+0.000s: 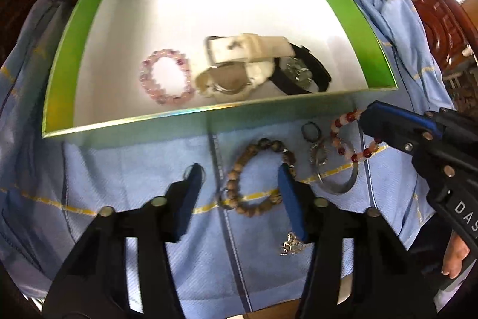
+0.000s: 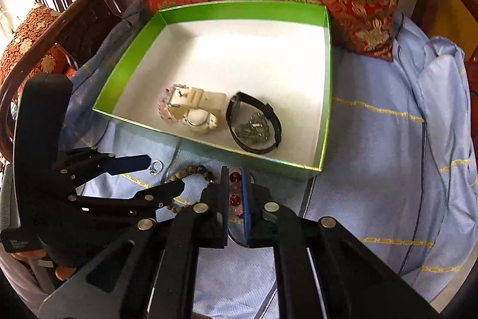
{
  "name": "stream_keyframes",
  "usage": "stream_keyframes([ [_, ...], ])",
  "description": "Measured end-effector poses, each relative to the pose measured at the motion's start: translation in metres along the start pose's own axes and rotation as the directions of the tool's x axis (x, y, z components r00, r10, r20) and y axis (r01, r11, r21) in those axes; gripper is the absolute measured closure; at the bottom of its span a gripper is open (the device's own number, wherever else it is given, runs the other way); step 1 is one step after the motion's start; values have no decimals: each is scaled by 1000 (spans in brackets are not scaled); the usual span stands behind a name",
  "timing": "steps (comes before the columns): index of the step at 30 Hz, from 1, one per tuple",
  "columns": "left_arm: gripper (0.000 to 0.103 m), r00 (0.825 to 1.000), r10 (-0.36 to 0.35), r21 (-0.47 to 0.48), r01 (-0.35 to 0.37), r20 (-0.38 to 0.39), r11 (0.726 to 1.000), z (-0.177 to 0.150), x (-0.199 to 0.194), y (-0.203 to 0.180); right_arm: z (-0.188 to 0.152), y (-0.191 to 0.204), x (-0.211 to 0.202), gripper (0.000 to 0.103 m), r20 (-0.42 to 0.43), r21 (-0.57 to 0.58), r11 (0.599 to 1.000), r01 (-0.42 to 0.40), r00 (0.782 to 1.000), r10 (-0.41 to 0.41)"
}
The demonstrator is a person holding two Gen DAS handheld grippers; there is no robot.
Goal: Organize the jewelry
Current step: 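Grasp the red-and-white bead bracelet with the right tool while the left grasps the brown bead bracelet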
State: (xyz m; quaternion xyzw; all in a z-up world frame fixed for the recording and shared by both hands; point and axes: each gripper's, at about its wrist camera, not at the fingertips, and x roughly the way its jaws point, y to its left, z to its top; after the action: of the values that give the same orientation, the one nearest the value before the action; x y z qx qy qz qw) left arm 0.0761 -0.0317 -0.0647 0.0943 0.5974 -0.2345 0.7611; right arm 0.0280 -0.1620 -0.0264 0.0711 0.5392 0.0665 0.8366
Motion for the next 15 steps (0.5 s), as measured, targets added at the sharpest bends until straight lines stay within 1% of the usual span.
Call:
stream_keyframes([
  [3, 62, 1000, 12, 19, -12, -14, 1000, 1, 9, -5, -5, -3, 7, 95, -20, 4, 1000, 6, 1000, -6],
  [5, 62, 999, 24, 31, -24, -25, 999, 2, 15, -8, -7, -3, 7, 95, -26, -1, 1000, 10, 1000, -10],
  [8, 62, 997, 61, 37, -59, -44, 998, 3, 27, -10, -9, -2, 10, 95, -34, -1, 1000, 11, 999, -11],
  [12, 62, 995, 91, 58, -89, -33, 994, 5, 31, -14, -10, -2, 12, 95, -45, 0, 1000, 15, 999, -15],
  [14, 72, 993, 119, 69, -117, -23, 991, 2, 30, -15, -11, -2, 14, 95, -50, -2, 1000, 17, 999, -17],
  [15, 85, 992, 124, 74, -122, -17, 990, 2, 29, -16, -11, -3, 14, 95, -51, -2, 1000, 19, 999, -19],
])
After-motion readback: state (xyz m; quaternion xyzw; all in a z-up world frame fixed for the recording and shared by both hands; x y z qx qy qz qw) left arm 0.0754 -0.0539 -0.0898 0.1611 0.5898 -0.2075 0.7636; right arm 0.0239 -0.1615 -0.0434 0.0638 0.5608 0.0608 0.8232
